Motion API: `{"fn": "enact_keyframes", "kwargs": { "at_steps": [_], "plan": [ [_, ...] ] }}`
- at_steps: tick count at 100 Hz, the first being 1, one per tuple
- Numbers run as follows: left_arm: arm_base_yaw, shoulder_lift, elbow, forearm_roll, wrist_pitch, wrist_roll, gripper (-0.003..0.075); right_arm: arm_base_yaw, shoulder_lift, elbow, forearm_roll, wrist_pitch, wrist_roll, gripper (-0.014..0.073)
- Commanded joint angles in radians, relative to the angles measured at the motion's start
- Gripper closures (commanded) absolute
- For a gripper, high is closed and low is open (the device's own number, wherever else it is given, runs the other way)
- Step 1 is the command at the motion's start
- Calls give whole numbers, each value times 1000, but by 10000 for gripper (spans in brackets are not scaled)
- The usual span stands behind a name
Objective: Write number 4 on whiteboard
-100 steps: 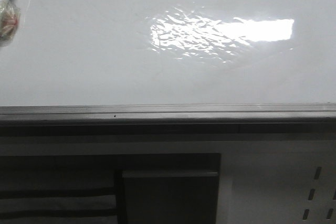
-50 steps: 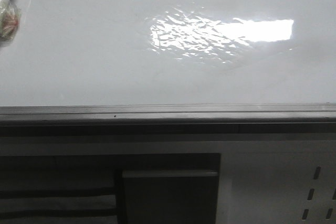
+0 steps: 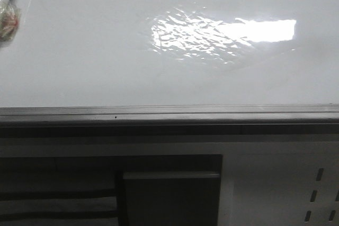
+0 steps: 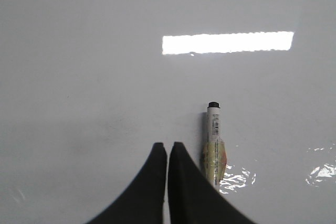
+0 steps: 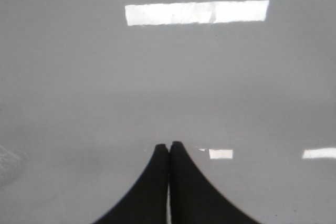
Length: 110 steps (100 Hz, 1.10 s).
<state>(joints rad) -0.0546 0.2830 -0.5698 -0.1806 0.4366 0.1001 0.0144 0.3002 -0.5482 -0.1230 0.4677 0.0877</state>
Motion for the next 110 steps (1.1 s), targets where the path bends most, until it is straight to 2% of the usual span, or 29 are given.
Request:
{"fn": "enact_keyframes", "kwargs": {
  "at_steps": [1,12,20,27,36,39,45,110],
  "plan": [
    [-1,17,-33,-5,-71,-2,741,-4,18,-35,-12,-72,-4,664],
    [-1,17,-33,-8,-80,-7,738,-4,18,-35,-12,-72,-4,639],
    [-1,17,-33,8,-85,-7,687,-4,18,-35,-12,-75,-4,533],
    [-1,17,-33,33,-85,-7,566,-4,18,-35,-14,-79,-4,386],
    [-1,17,-33,56,-85,-7,361,-4,18,-35,-14,-88,-4,211],
    [-1,17,-33,58,-85,-7,296,-4,18,-35,-14,-90,-4,178],
    [-1,17,-33,59,-85,-7,227,-4,18,-35,-14,-90,-4,142],
    [-2,60,-13,11,-78,1,230,-4,18,-35,-14,-90,-4,141]
  ]
}}
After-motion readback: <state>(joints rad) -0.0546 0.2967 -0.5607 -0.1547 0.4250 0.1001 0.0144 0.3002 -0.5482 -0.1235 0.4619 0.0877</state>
